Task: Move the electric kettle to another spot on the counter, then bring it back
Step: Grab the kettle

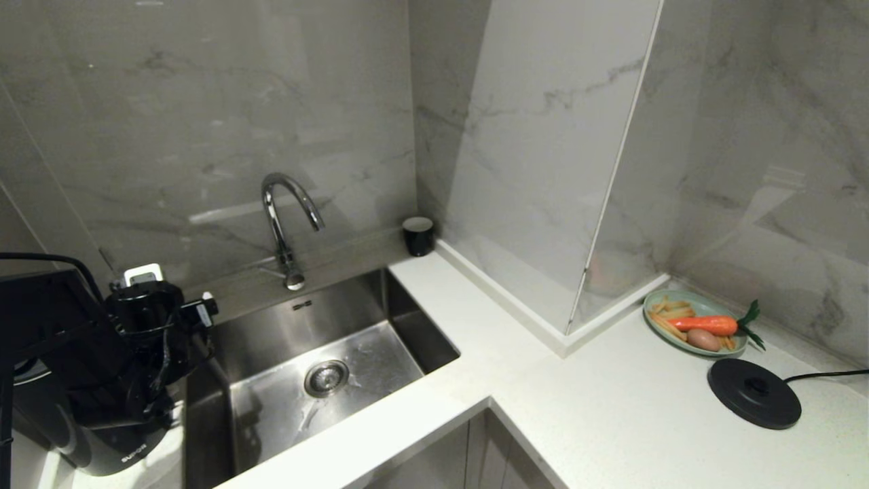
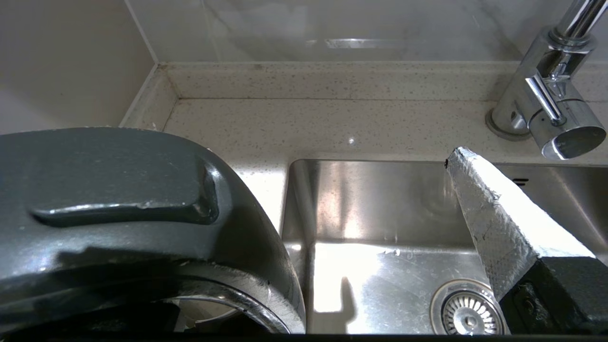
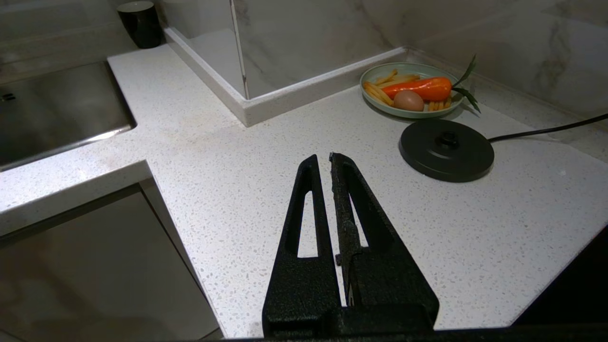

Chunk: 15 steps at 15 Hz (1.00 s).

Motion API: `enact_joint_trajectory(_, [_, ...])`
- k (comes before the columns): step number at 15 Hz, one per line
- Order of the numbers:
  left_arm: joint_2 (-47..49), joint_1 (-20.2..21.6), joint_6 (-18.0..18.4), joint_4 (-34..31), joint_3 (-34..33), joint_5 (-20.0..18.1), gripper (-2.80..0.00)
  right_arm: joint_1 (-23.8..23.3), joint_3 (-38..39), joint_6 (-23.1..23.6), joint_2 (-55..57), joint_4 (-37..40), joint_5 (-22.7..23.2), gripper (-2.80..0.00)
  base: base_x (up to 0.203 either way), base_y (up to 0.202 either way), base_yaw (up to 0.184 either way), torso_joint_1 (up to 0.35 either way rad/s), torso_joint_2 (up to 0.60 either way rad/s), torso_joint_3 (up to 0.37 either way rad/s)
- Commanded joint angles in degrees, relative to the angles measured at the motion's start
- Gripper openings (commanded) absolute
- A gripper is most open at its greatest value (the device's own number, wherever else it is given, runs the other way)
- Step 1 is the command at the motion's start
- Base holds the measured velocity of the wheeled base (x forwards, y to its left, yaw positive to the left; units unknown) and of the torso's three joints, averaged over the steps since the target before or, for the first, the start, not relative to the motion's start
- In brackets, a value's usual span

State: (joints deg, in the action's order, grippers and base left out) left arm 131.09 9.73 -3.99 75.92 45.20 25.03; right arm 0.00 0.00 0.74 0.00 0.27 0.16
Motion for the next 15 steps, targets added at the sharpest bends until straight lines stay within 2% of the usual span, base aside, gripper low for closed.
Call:
enact_joint_trajectory(1, [-0.2, 0.0, -0.1, 0.5, -0.5, 0.2, 0.0, 0.0, 0.0, 0.0, 0.0, 0.0, 0.0, -2.8, 0.0, 0.0, 0.0, 0.0, 0.0, 0.0])
enact_joint_trajectory(2, [-0.2, -0.1, 0.0, 0.5, -0.6, 0.4, 0.0, 0.0, 0.0, 0.0, 0.0, 0.0, 0.0, -2.8, 0.0, 0.0, 0.0, 0.0, 0.0, 0.0])
enact_joint_trajectory(3, [-0.1, -0.1, 0.0, 1.0, -0.6, 0.3, -2.8, 0.0, 0.0, 0.0, 0.0, 0.0, 0.0, -2.8, 0.0, 0.0, 0.0, 0.0, 0.0, 0.0])
enact_joint_trajectory(7, [0.8, -0.1, 2.0, 5.2, -0.8, 0.5, -2.8, 0.0, 0.0, 0.0, 0.0, 0.0, 0.0, -2.8, 0.0, 0.0, 0.0, 0.0, 0.0, 0.0])
enact_joint_trajectory(15, [0.5, -0.1, 2.0, 5.5, -1.0, 0.5, -2.8, 0.0, 0.0, 0.0, 0.0, 0.0, 0.0, -2.8, 0.0, 0.0, 0.0, 0.0, 0.0, 0.0])
